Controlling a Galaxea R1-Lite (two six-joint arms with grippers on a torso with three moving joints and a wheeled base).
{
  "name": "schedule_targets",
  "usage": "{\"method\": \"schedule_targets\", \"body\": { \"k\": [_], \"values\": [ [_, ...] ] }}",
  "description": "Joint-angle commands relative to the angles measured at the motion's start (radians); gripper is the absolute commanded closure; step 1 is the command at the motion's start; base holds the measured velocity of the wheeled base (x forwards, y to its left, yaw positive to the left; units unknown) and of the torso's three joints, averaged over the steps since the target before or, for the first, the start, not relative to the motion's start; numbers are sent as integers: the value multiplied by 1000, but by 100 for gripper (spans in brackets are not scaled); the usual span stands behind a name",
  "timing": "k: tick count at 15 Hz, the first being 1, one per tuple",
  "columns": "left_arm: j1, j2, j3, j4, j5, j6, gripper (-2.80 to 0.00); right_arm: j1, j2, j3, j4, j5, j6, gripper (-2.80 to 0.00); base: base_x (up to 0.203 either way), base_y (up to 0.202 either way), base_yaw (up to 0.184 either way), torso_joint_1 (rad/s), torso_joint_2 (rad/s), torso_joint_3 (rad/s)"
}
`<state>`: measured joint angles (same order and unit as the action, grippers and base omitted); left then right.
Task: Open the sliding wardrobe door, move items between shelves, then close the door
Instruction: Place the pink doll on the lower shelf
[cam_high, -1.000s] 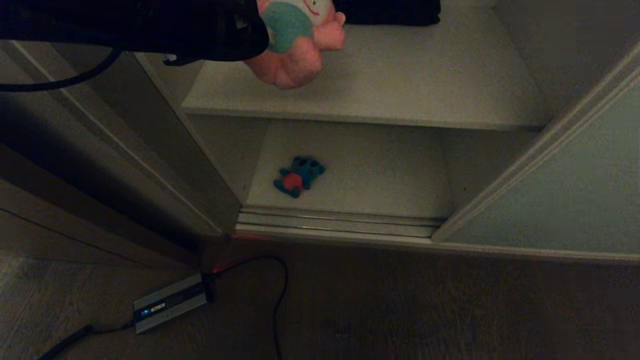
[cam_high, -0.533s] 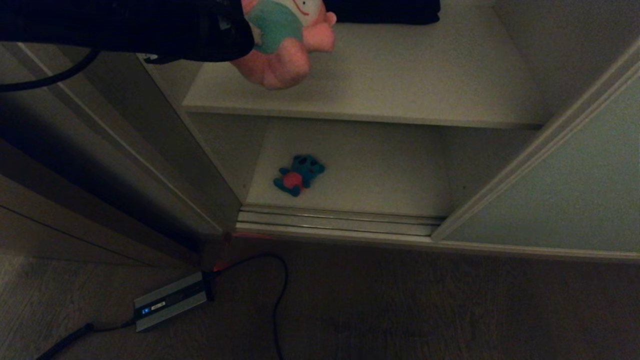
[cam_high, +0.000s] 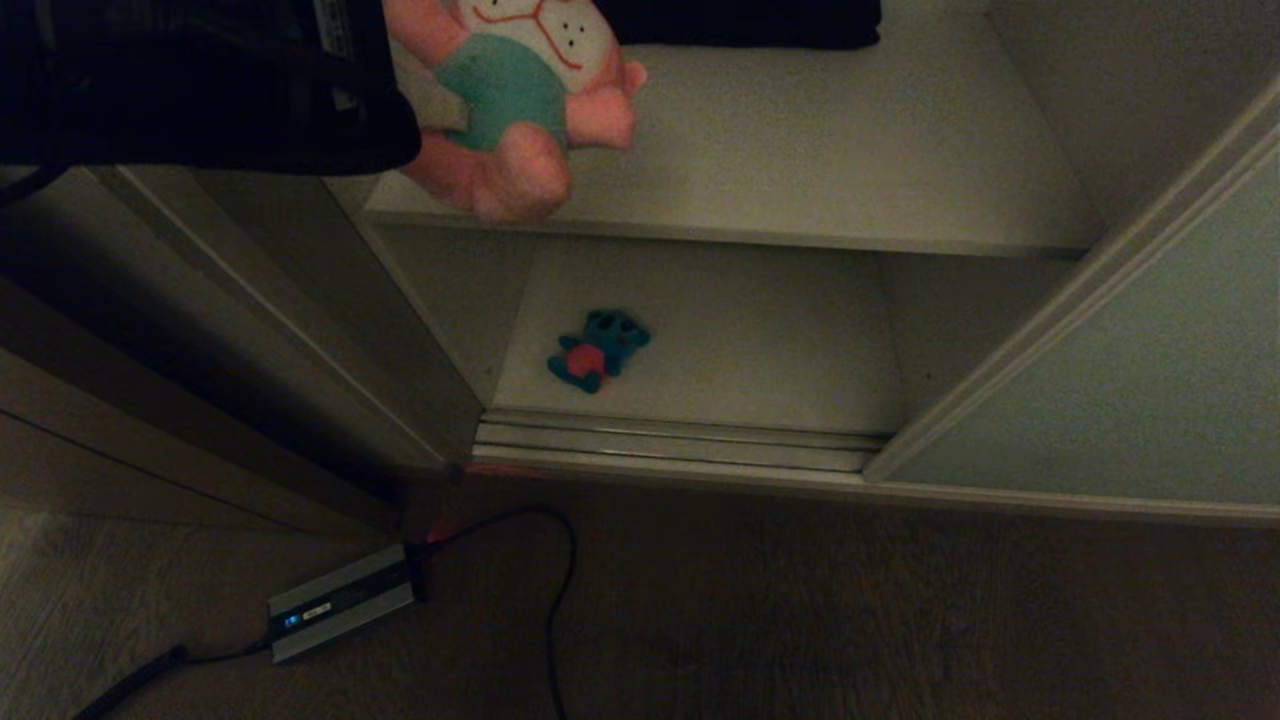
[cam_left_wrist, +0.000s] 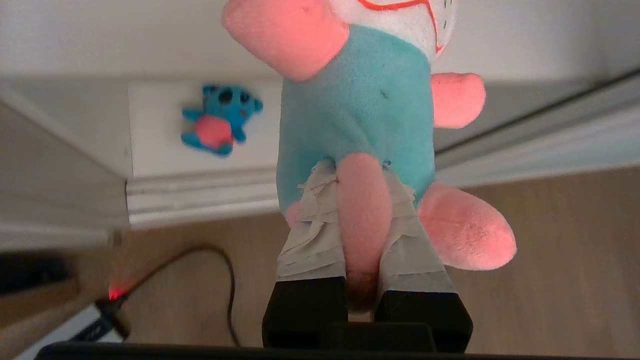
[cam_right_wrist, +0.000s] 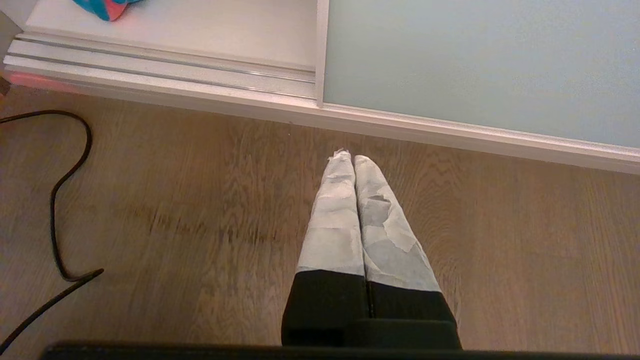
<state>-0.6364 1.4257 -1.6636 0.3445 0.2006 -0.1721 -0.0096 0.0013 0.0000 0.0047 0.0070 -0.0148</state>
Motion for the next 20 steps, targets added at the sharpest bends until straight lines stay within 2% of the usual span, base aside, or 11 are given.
{"method": "schedule_targets", "body": {
  "k": [1,6,10,13,16,20],
  "values": [
    [-3,-41,88,6,0,-1,0,0,0,5,0,1,-1,0,0,0,0,0,0,0],
    [-8,-140,254,7,-48,-5,0,0,0,3,0,1,-1,0,0,0,0,0,0,0],
    [-16,-211,433,11,-161,5,0,0,0,3,0,1,-1,0,0,0,0,1,0,-19],
    [-19,-216,537,6,-173,3,0,0,0,3,-2,-1,-1,0,0,0,0,4,3,-153],
    [-38,-186,586,-2,-187,-10,0,0,0,3,0,1,-1,0,0,0,0,4,4,-192],
    [-72,-78,578,-32,-188,-31,0,-1,0,3,0,1,-1,0,0,0,0,4,1,-199]
  ]
}}
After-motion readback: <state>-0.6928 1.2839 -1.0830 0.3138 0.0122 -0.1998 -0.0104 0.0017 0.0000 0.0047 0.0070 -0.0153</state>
